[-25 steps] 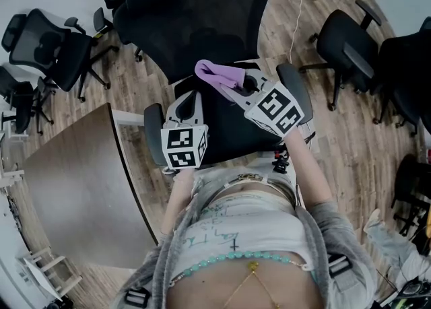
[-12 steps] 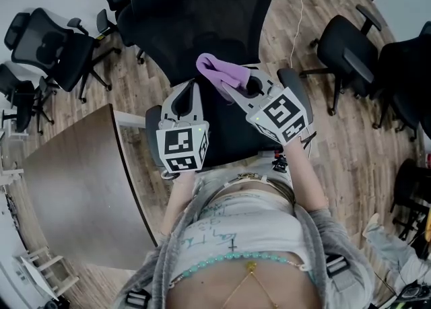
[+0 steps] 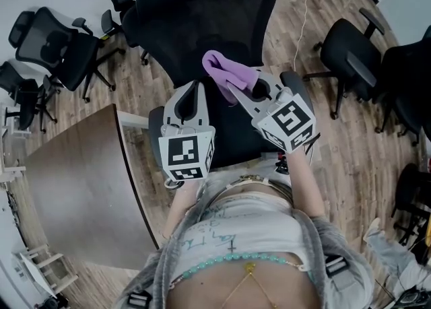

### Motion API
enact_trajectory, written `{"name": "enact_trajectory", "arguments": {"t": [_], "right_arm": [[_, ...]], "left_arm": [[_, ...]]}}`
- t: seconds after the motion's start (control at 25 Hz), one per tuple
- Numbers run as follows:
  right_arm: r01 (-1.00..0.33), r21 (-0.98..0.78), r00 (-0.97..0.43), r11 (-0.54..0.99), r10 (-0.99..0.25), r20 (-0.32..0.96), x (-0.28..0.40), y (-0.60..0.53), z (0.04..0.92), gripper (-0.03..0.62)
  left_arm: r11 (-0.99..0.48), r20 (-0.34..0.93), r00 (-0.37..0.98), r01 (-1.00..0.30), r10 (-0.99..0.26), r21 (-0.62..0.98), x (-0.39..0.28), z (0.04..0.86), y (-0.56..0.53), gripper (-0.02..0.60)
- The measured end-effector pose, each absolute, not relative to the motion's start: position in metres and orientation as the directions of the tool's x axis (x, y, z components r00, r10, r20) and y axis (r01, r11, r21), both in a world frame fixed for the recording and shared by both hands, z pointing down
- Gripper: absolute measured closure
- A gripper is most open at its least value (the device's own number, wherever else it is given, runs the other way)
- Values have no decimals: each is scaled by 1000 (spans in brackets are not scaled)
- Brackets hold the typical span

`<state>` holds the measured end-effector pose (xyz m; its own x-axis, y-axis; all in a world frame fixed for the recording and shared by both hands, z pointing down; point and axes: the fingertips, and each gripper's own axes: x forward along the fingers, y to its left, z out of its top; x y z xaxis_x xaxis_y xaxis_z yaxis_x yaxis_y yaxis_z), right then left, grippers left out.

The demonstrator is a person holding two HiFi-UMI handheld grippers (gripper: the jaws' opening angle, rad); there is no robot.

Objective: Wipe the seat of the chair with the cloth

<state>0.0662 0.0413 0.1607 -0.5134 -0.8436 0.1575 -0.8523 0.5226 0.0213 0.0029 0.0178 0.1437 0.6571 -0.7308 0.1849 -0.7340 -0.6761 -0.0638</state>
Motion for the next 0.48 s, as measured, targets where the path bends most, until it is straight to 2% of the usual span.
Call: {"name": "enact_trajectory", "arguments": {"t": [0.24, 0.48], "right_arm": [[-844, 15, -527, 535, -836, 154, 61, 47, 157, 546], [-836, 22, -536, 548, -826, 173, 56, 48, 162, 546]], "left_arm": [[-655, 156, 637, -745, -755, -131, 3, 133, 24, 580], [-655, 145, 639, -746, -755, -124, 6, 128, 30, 580]]}}
